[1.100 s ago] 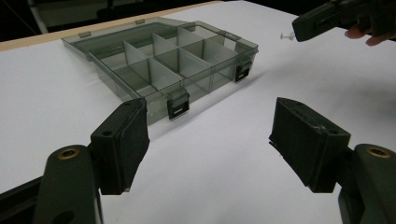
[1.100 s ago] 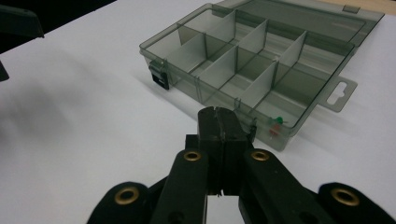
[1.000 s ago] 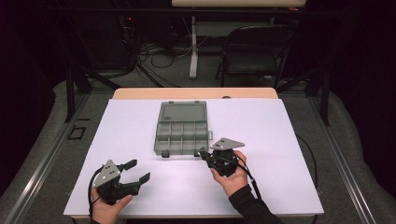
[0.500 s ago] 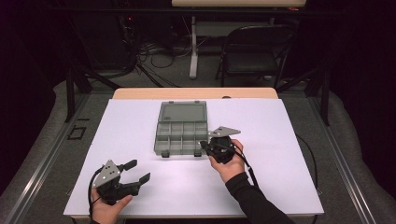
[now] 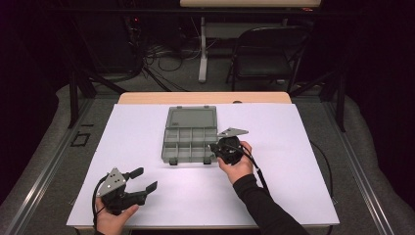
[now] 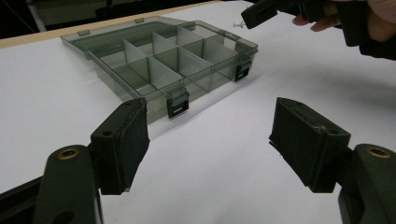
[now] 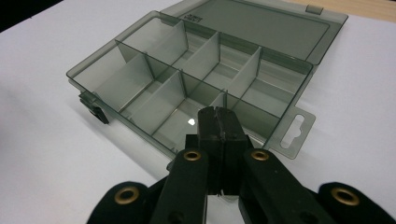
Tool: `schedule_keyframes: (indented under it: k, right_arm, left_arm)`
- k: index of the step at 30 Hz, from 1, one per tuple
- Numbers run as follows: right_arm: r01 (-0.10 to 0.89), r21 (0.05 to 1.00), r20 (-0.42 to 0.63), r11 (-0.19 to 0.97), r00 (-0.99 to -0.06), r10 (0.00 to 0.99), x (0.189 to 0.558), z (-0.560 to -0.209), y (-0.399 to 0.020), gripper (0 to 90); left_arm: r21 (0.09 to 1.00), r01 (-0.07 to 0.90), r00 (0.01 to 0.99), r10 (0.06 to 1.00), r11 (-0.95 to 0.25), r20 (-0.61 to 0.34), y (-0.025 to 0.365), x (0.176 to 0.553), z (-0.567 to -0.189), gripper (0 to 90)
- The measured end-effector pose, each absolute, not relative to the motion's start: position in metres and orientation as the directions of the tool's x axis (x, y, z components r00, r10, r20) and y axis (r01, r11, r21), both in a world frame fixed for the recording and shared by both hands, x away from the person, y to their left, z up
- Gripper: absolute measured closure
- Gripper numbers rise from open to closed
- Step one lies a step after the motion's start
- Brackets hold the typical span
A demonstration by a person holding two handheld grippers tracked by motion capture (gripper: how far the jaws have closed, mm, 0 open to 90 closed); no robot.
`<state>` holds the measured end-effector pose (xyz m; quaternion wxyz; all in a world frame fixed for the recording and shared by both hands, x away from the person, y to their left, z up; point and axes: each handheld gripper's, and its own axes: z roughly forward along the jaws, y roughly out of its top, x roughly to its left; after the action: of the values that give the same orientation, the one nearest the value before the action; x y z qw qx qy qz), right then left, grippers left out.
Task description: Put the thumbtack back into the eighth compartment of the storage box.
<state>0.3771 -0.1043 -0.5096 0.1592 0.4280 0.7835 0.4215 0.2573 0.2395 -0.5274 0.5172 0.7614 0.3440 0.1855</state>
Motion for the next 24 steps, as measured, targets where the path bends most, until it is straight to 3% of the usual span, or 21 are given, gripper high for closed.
schedule_keyframes:
  k: [24]
  right_arm:
    - [0.564,0.77,0.1,0.299,-0.569,0.816,0.389,-0.529,-0.095,90.0]
  left_arm:
    - [0.916,0.328,0.695,0.716,-0.231,-0.069,0.241,0.257,-0.527,27.4]
